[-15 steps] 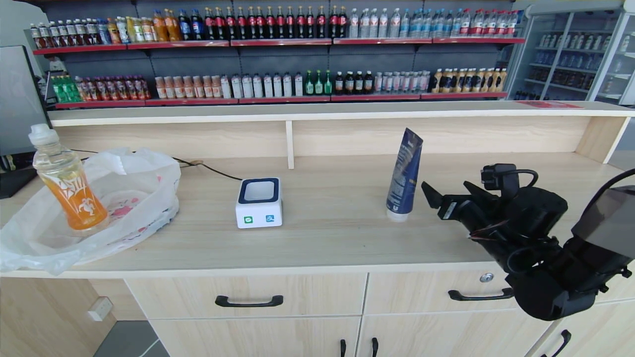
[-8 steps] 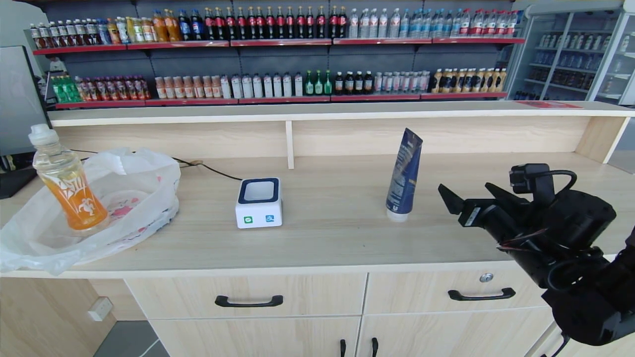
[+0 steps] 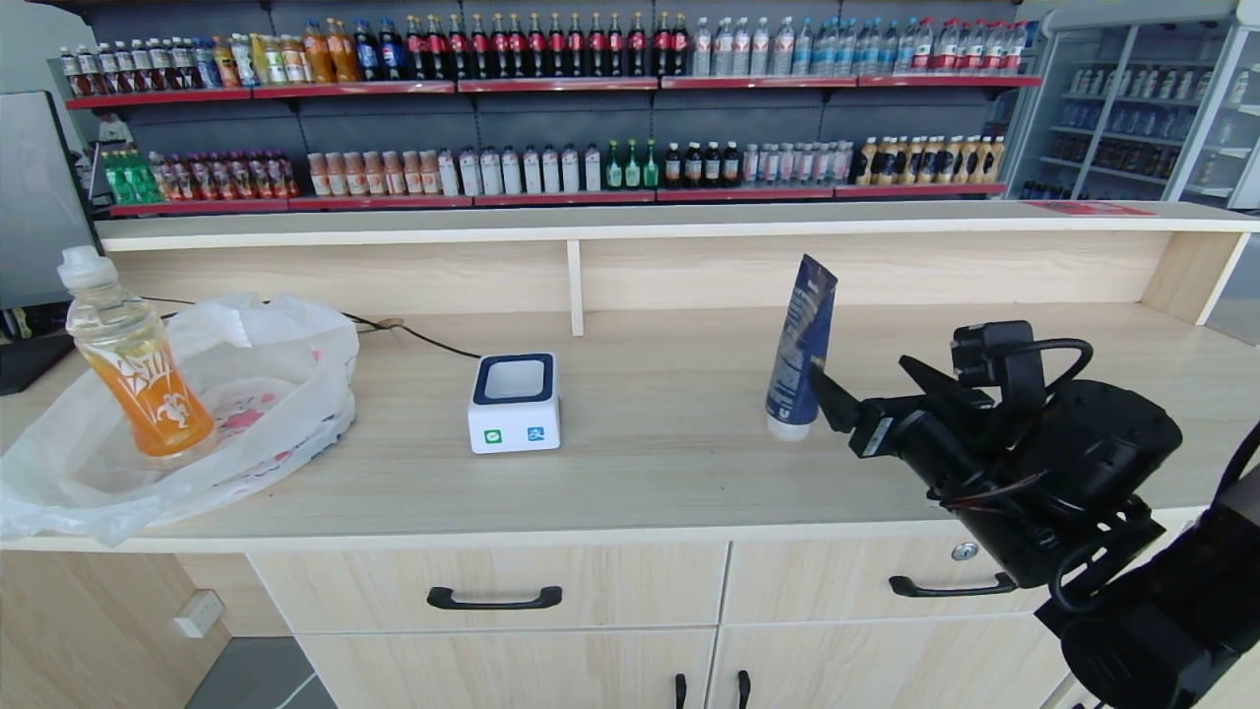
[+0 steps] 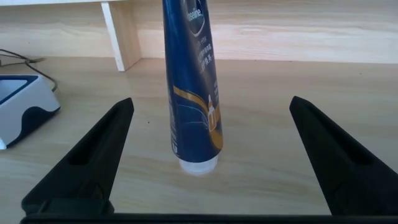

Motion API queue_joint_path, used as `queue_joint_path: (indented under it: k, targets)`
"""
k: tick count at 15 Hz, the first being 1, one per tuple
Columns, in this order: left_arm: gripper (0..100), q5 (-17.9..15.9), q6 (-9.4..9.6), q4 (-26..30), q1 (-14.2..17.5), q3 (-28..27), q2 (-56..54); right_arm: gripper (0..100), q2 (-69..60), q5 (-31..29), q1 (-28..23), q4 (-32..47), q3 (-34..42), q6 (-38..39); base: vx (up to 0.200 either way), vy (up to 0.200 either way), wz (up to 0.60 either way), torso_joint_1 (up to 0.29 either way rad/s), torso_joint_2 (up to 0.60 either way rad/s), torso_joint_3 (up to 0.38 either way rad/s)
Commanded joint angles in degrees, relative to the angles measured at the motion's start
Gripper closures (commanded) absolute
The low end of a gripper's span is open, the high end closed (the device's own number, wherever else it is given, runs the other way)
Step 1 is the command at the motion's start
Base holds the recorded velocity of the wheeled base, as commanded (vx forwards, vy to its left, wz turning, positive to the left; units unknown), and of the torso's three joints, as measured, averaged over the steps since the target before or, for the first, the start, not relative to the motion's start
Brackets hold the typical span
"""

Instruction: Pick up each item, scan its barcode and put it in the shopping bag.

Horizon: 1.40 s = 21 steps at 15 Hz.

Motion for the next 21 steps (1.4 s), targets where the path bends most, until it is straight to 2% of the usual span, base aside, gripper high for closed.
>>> queue_joint_path:
  k: [1, 4, 8, 21]
  targets:
    - [0, 0.0, 0.00, 0.0, 0.0, 0.1, 0.0, 0, 5.1, 0.0, 0.6, -0.1, -4.3, 0.2, 0.000, 0.000, 0.00, 0.000, 0.00, 0.000]
    - [0, 0.0, 0.00, 0.0, 0.0, 0.0, 0.0, 0, 9.8, -0.1, 0.0, -0.1, -10.0, 1.1, 0.000, 0.000, 0.00, 0.000, 0.00, 0.000]
    - [0, 0.0, 0.00, 0.0, 0.0, 0.0, 0.0, 0, 12.6, -0.1, 0.0, -0.1, -13.4, 1.7, 0.000, 0.000, 0.00, 0.000, 0.00, 0.000]
    - [0, 0.0, 0.00, 0.0, 0.0, 0.1, 0.0, 0, 16.8, 0.4, -0.4, -0.1, -19.5, 2.0, 0.000, 0.000, 0.00, 0.000, 0.00, 0.000]
